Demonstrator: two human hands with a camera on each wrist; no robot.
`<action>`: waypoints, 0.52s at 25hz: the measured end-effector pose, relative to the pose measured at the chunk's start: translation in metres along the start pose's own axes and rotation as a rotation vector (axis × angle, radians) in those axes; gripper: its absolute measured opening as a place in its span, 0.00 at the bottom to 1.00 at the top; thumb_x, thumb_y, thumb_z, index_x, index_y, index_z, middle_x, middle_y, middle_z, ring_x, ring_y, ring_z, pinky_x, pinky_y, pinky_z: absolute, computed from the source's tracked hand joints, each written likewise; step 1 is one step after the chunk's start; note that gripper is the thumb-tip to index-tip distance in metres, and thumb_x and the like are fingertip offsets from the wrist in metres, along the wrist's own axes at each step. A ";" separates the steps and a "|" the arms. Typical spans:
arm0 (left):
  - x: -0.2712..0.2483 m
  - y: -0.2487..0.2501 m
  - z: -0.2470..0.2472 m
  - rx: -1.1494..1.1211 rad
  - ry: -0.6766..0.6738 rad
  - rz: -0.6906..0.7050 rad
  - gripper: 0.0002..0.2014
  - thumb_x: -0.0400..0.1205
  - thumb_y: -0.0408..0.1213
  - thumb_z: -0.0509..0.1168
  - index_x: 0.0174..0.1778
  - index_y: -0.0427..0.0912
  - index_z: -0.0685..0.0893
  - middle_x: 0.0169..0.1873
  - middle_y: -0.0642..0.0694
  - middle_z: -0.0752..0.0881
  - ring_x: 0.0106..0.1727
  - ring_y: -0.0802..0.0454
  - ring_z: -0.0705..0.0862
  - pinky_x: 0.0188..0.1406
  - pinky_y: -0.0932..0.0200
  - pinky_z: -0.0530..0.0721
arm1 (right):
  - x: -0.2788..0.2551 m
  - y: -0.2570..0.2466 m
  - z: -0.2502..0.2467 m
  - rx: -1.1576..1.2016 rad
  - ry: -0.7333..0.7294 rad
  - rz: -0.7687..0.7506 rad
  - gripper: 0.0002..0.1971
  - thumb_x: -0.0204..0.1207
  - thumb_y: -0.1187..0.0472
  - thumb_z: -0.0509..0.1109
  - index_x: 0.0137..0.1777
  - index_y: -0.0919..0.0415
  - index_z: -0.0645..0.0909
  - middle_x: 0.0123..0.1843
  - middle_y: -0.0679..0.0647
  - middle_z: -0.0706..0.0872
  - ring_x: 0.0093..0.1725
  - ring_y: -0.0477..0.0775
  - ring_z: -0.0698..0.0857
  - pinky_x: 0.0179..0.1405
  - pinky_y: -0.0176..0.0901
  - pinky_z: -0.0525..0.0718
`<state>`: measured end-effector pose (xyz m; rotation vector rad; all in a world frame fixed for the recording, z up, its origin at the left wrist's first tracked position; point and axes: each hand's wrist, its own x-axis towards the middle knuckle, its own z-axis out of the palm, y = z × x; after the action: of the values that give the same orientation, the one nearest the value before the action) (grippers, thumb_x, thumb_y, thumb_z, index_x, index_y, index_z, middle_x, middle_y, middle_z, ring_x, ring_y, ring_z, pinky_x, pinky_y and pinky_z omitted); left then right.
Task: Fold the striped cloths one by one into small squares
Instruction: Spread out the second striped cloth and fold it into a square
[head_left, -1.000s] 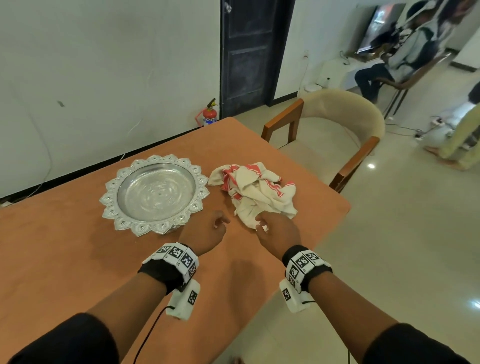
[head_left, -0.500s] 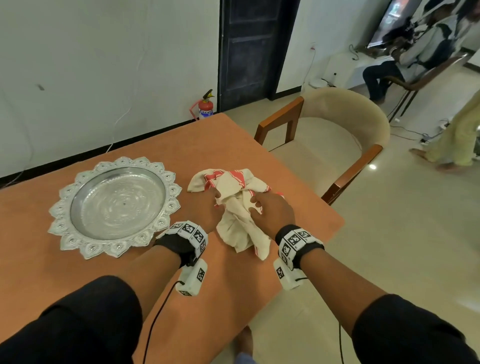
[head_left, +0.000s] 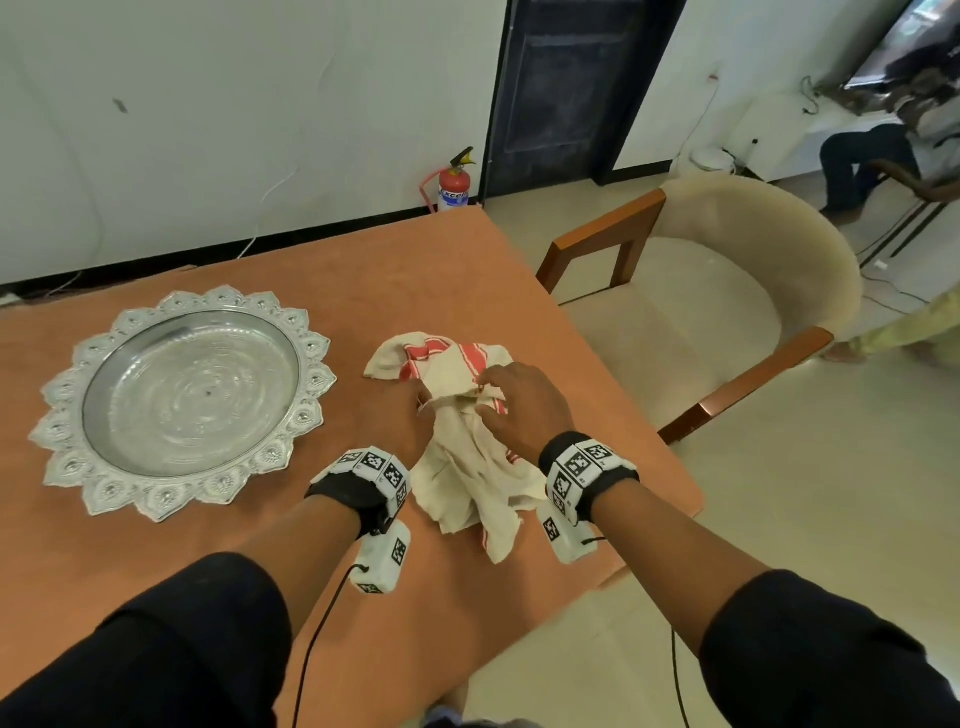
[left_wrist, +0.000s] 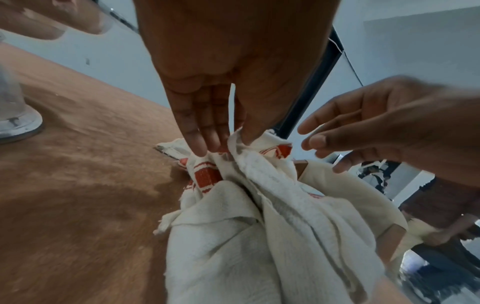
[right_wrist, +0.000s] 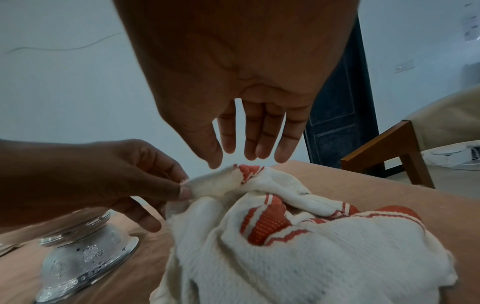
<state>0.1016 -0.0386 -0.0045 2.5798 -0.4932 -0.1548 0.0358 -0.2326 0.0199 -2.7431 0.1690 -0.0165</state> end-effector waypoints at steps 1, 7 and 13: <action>0.000 0.004 -0.004 -0.023 0.021 -0.004 0.06 0.81 0.46 0.69 0.41 0.49 0.85 0.35 0.48 0.88 0.38 0.45 0.86 0.37 0.54 0.79 | 0.005 0.000 0.002 0.003 -0.006 -0.029 0.21 0.76 0.48 0.72 0.69 0.46 0.80 0.63 0.49 0.84 0.64 0.57 0.79 0.56 0.56 0.84; 0.008 0.021 -0.021 -0.314 0.008 -0.012 0.08 0.86 0.53 0.66 0.52 0.56 0.85 0.40 0.56 0.90 0.41 0.57 0.88 0.49 0.50 0.88 | 0.038 -0.009 0.000 0.013 0.054 -0.132 0.21 0.77 0.51 0.73 0.70 0.46 0.82 0.67 0.52 0.83 0.67 0.59 0.77 0.63 0.55 0.79; 0.011 0.031 -0.031 -0.547 0.086 -0.102 0.12 0.87 0.62 0.60 0.56 0.60 0.80 0.45 0.57 0.91 0.44 0.48 0.90 0.50 0.49 0.89 | 0.065 -0.021 -0.033 0.122 0.132 -0.239 0.14 0.77 0.45 0.63 0.49 0.50 0.87 0.40 0.47 0.89 0.42 0.55 0.85 0.44 0.55 0.83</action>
<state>0.1085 -0.0540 0.0381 2.0643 -0.2429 -0.1831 0.1018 -0.2337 0.0580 -2.6241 -0.1214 -0.2643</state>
